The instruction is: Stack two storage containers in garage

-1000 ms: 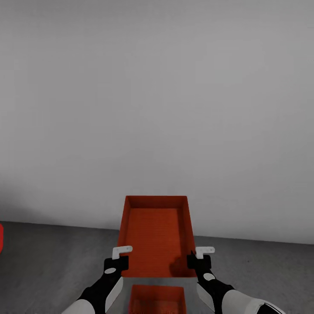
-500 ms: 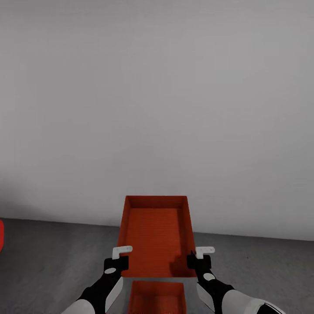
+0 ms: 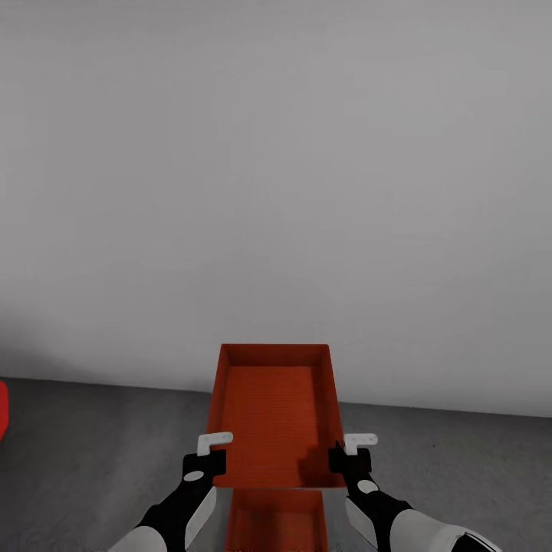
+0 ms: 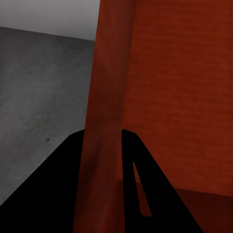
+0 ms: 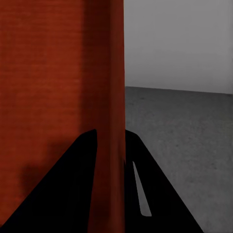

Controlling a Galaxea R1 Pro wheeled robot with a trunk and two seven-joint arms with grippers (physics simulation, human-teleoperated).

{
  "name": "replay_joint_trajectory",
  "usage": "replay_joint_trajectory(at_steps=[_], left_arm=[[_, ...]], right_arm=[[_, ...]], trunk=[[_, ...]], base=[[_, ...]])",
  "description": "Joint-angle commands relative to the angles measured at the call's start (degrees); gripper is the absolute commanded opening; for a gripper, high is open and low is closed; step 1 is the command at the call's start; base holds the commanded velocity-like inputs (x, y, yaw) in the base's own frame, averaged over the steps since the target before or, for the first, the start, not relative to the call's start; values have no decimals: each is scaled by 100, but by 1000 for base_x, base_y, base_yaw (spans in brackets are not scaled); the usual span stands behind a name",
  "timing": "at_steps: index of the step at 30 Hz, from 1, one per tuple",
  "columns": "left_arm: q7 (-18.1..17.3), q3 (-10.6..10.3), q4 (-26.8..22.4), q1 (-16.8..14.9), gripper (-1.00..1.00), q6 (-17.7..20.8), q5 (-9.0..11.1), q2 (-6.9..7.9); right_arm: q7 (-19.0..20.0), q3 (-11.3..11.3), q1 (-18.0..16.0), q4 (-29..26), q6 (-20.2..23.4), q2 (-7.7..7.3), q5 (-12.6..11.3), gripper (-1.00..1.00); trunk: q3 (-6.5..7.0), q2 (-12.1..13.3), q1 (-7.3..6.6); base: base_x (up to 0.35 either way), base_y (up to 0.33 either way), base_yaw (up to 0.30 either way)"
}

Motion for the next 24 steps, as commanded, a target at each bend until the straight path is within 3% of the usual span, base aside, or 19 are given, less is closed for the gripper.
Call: replay_joint_trajectory(at_steps=[1, 24], left_arm=[[44, 186, -3, -6, -100, -1, 69, 269], [44, 186, -3, -6, -100, -1, 69, 269]], right_arm=[[10, -292, -6, -15, -21, -38, 22, -100], [10, -292, -6, -15, -21, -45, 22, -100]], trunk=[[-19, -9, 1], [-230, -9, 1]], base=[[0, 0, 0], [0, 0, 0]])
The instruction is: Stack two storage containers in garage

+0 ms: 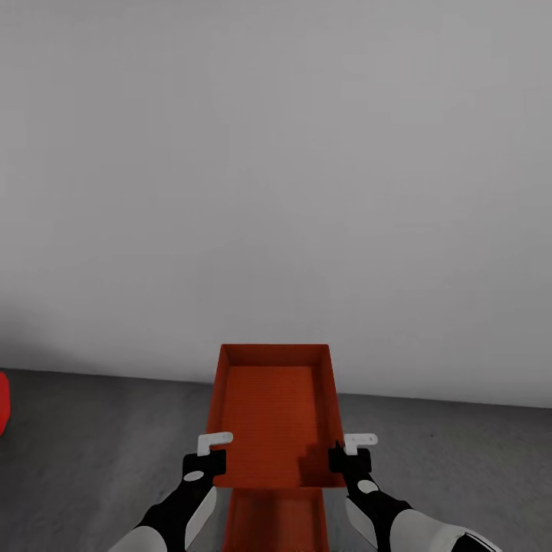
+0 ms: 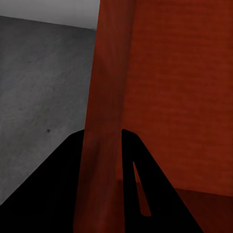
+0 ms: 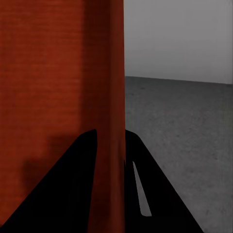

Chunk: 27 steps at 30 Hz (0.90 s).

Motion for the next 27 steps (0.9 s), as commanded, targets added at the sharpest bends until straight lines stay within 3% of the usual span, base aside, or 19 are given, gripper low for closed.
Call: replay_joint_trajectory(at_steps=[1, 27], left_arm=[[44, 185, -3, -6, -100, -1, 70, 269], [36, 176, -3, -6, -100, -1, 70, 269]], right_arm=[[10, -293, -5, -15, -21, -45, 22, -100], [10, -293, -5, -15, -21, -45, 22, -100]], trunk=[[-18, -9, 1], [-257, -9, 1]], base=[[0, 0, 0], [0, 0, 0]])
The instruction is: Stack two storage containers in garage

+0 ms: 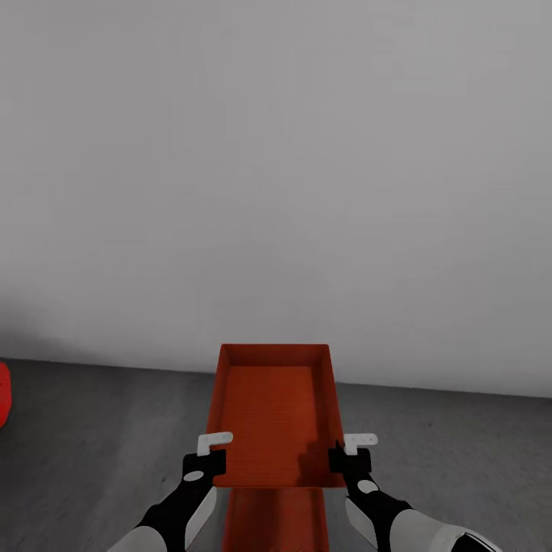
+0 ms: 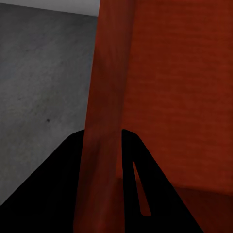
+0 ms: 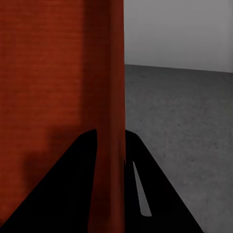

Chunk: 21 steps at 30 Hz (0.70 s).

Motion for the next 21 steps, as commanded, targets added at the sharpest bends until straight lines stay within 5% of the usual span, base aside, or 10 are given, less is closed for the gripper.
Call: replay_joint_trajectory(at_steps=[1, 21], left_arm=[[42, 170, -3, -6, -100, 0, 75, 268], [48, 178, -3, -6, -100, 0, 75, 260]], right_arm=[[11, -299, -5, -16, -18, -48, 32, -100], [11, -299, -5, -16, -18, -48, 32, -100]], trunk=[[-18, -8, 1], [-202, -8, 1]], base=[[0, 0, 0], [0, 0, 0]])
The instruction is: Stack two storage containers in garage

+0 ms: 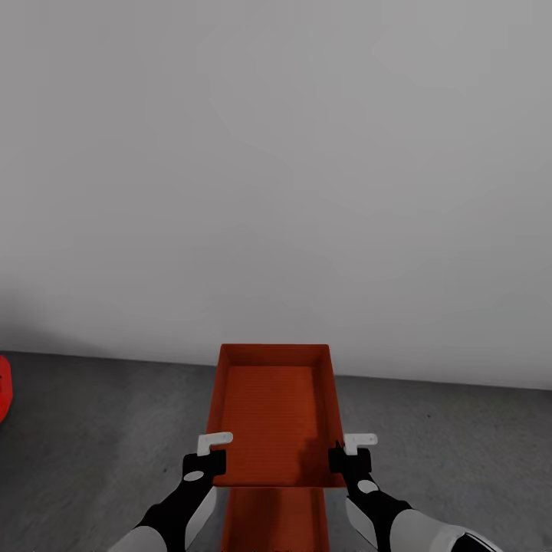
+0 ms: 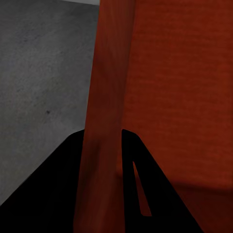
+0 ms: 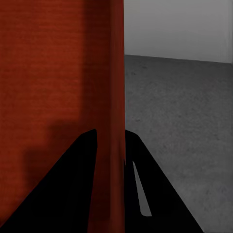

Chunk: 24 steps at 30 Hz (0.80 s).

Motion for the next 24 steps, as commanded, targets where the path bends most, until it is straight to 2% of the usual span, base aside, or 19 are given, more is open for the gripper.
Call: replay_joint_trajectory(at_steps=[1, 24], left_arm=[[41, 183, -3, -6, -100, -1, 71, 261], [37, 183, 6, -6, -100, -1, 71, 269]], right_arm=[[10, -294, -5, -15, -21, -46, 24, -100], [10, -294, -5, -15, -21, -46, 24, -100]], trunk=[[-17, -8, 1], [-229, -8, 1]], base=[[0, 0, 0], [0, 0, 0]])
